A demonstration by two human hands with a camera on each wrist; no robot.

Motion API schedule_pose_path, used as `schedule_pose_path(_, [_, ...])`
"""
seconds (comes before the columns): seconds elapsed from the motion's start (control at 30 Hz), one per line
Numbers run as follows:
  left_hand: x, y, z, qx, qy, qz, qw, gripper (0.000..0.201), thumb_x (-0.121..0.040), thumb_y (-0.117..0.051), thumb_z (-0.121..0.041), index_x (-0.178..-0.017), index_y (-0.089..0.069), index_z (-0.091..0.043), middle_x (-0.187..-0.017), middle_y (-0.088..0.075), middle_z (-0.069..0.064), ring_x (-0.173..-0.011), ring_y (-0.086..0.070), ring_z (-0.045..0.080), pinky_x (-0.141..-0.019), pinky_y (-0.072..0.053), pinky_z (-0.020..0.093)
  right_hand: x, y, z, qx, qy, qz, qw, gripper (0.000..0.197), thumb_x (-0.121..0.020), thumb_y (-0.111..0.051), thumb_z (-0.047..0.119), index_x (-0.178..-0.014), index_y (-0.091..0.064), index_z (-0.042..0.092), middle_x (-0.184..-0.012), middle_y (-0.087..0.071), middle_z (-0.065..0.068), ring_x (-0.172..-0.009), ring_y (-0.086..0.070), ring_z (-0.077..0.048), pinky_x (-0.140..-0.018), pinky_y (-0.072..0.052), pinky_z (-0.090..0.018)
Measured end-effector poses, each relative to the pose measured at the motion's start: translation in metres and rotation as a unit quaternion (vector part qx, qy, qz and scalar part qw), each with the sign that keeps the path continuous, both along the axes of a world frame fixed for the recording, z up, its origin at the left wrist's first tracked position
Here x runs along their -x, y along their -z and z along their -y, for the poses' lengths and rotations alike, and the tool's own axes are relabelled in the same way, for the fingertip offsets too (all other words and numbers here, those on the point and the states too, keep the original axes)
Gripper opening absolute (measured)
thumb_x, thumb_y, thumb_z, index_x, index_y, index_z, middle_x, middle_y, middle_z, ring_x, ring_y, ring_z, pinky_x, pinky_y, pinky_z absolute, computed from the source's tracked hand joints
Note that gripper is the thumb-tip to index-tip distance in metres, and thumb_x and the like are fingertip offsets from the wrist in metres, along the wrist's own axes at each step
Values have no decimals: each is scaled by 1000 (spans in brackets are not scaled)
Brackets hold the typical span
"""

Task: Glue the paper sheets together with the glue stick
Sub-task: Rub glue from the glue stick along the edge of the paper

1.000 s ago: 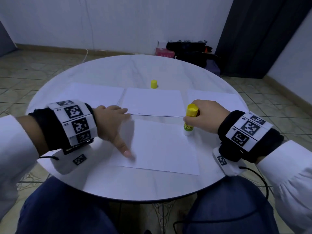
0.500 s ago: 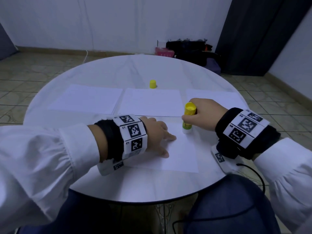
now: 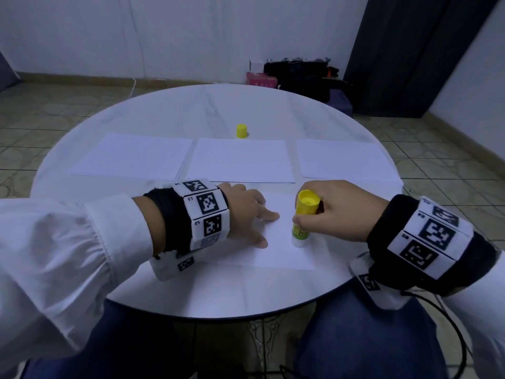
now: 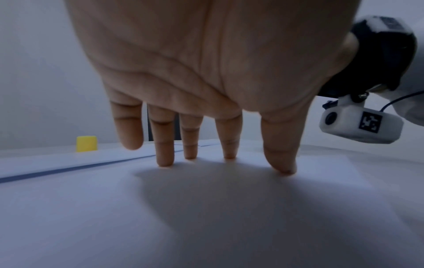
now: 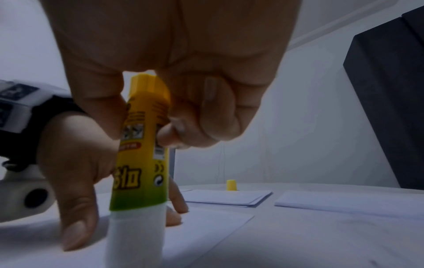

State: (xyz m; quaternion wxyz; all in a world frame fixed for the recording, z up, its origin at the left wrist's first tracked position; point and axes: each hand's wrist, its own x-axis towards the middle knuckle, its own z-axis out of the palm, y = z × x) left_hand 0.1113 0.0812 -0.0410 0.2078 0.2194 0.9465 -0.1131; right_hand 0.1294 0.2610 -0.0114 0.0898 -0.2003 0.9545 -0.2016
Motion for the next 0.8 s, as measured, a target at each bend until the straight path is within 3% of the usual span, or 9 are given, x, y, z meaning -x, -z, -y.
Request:
schedule_pose_path(0.27, [-1,0,0,7,4,-3,1000,66,-89,-42,-67,-147,-16,-50,-157,-15,-11,-139,-23,21,-112,-21,39,-19,-6,-3,5,-25,45,999,20,-76,-66,31,-84,-62,13,-84,-65,0,-80,-59,-16,-76,-50,-34])
schedule_pose_path(0.4, [-1,1,0,-1,0,-1,1000,64,-89,-44,-65,-146,-23,-46,-157,-15,-11,-139,-23,21,-111,-22,38,-3,-11,-17,218,62,61,972,11,-75,-73,15,-82,-65,16,-66,-69,2,-58,-60,-7,-55,-45,-22])
schedule_pose_path(0.43, [-1,1,0,-2,-2,0,1000,64,-89,-44,-64,-147,-22,-47,-157,-15,-11,-140,-23,21,-111,-22,38,6,-7,-23,266,88,70,957,16,-77,-72,9,-86,-61,17,-66,-69,1,-61,-61,-9,-54,-42,-22])
schedule_pose_path(0.5, [0,1,0,-3,-2,2,1000,64,-90,-44,-63,-147,-18,-48,-156,-15,-11,-140,-22,21,-112,-22,39,25,4,-31,334,131,104,928,29,-80,-67,-1,-95,-54,20,-76,-69,-3,-76,-61,-21,-58,-40,-26])
schedule_pose_path(0.57, [0,0,-2,-3,-1,1,1000,64,-91,-43,-62,-148,-18,-47,-156,-15,-10,-139,-24,23,-112,-24,40,42,15,-35,345,160,124,917,34,-82,-64,0,-104,-51,23,-84,-64,-4,-81,-61,-22,-62,-41,-28])
schedule_pose_path(0.7, [2,-1,-4,9,2,4,1000,62,-91,-43,-61,-147,-22,-45,-156,-14,-7,-138,-25,26,-112,-26,45,68,28,-37,315,207,97,921,34,-85,-65,6,-111,-51,22,-84,-54,1,-69,-52,-13,-61,-38,-25])
schedule_pose_path(0.8, [4,-2,-4,18,-2,13,1000,64,-91,-42,-63,-147,-20,-44,-157,-13,-6,-140,-23,27,-112,-26,48,82,31,-38,281,222,76,930,40,-82,-67,1,-116,-52,14,-87,-58,0,-82,-57,-20,-79,-47,-33])
